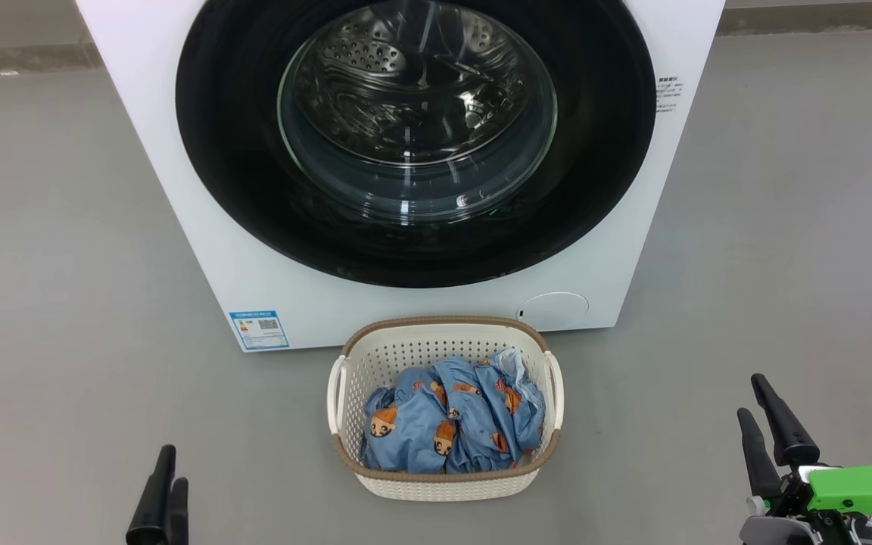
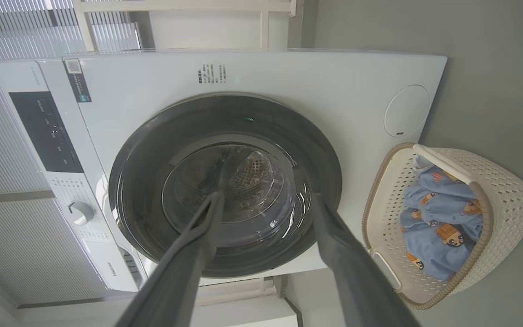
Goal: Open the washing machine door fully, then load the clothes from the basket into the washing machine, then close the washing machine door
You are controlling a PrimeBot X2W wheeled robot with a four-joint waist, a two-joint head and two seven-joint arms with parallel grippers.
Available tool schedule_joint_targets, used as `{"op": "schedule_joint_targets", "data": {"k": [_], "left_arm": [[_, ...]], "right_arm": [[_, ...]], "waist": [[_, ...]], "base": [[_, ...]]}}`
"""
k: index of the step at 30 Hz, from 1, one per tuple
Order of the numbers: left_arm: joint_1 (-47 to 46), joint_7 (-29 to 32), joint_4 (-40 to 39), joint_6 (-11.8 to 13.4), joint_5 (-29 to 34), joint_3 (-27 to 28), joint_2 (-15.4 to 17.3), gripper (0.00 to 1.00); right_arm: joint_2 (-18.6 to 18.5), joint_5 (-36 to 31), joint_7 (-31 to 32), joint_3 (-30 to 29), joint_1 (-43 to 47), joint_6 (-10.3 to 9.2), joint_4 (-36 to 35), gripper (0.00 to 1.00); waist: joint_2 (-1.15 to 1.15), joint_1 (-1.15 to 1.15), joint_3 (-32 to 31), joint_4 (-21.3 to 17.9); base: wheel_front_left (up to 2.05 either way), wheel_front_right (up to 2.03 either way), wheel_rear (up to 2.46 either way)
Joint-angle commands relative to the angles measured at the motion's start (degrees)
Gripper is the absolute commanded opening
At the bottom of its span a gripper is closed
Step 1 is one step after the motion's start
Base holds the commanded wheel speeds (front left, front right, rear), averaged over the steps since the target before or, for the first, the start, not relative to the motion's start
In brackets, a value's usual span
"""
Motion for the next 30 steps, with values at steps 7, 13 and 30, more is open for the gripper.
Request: {"op": "schedule_joint_targets", "data": {"k": [7, 13, 30], "left_arm": [[-2.28, -1.44, -2.55, -0.06, -0.29, -0.33, 0.52, 1.00], [-2.86, -2.42, -3.42, -0.09, 0.40, -0.97, 0.67, 1.00], [-4.48, -5.57, -5.80, -0.15, 4.38, -3.63, 1.74, 1.00]], "right_arm": [[-0.54, 0.92, -1.41, 1.07, -2.60, 0.09, -2.38, 1.00], [-0.59, 2.01, -2.40, 1.33, -3.32, 0.10, -3.55, 1.00], [-1.67, -2.32, -4.80, 4.81, -4.99, 0.14, -5.74, 1.00]], "waist": [[0.00, 0.00, 0.11, 0.02], [0.00, 0.00, 0.29, -0.05], [0.00, -0.01, 0.46, -0.21]], "base": [[0.00, 0.00, 0.00], [0.00, 0.00, 0.00], [0.00, 0.00, 0.00]]}}
